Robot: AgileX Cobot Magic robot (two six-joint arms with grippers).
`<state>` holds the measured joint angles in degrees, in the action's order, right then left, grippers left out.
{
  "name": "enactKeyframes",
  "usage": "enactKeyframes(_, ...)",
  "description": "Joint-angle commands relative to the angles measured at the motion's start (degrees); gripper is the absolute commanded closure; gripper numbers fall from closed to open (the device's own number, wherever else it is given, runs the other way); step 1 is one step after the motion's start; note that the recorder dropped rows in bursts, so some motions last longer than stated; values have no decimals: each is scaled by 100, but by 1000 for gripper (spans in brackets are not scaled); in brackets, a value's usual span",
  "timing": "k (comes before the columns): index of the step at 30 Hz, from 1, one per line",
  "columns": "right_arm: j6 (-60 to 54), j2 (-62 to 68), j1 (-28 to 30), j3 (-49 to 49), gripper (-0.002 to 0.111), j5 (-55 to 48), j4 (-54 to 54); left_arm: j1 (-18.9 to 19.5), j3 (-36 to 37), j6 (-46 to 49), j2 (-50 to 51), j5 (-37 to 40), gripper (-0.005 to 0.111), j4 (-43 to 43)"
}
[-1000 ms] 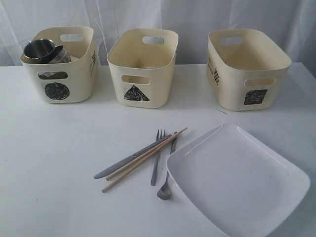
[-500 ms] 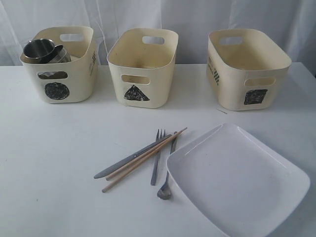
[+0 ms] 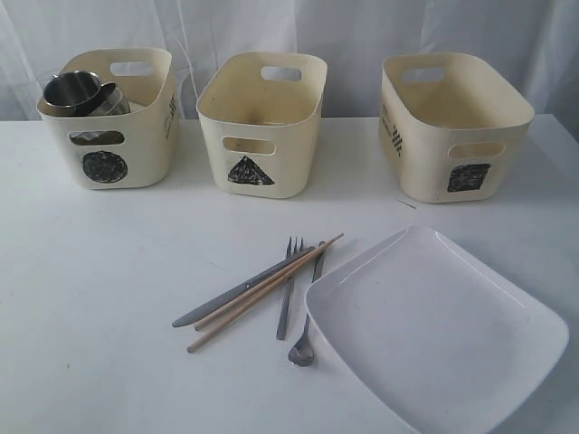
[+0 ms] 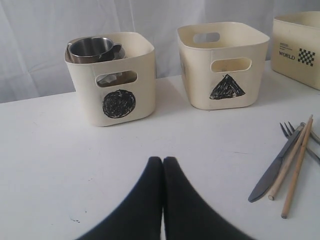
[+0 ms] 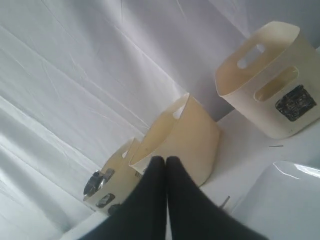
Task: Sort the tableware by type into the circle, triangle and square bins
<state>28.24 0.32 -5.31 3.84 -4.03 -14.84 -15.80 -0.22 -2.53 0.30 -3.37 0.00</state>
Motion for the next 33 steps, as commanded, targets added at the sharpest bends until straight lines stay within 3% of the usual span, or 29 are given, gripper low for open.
enactKeyframes(1, -1055, -16, -73, 512, 108, -1185, -18, -31, 22, -29, -30, -4, 107, 0)
enactKeyframes(6, -3126, 1189, -249, 1479, 102, -2244, -874, -31, 22, -29, -30, -4, 107, 0)
enactKeyframes(10, -5087, 2886, -276, 2503, 85, -3562, -1084, -31, 22, -29, -30, -4, 107, 0)
enactKeyframes(14, -6015, 4632, -344, 3557, 63, -4177, -1049, -31, 22, -29, -30, -4, 107, 0)
enactKeyframes(17, -6267, 5972, -759, 4529, 54, -4372, -744, -31, 22, -29, -30, -4, 107, 0)
enactKeyframes(23, -6302, 8224, -1903, 6465, 53, -4450, 529, -31, 22, -29, -30, -4, 107, 0)
enactKeyframes(26, -6255, 9042, -2309, 7145, 53, -4822, 1325, -31, 22, -29, -30, -4, 107, 0)
enactKeyframes(33, -6318, 10665, -3202, 8002, 54, -5390, 1848, -31, 22, -29, -30, -4, 107, 0)
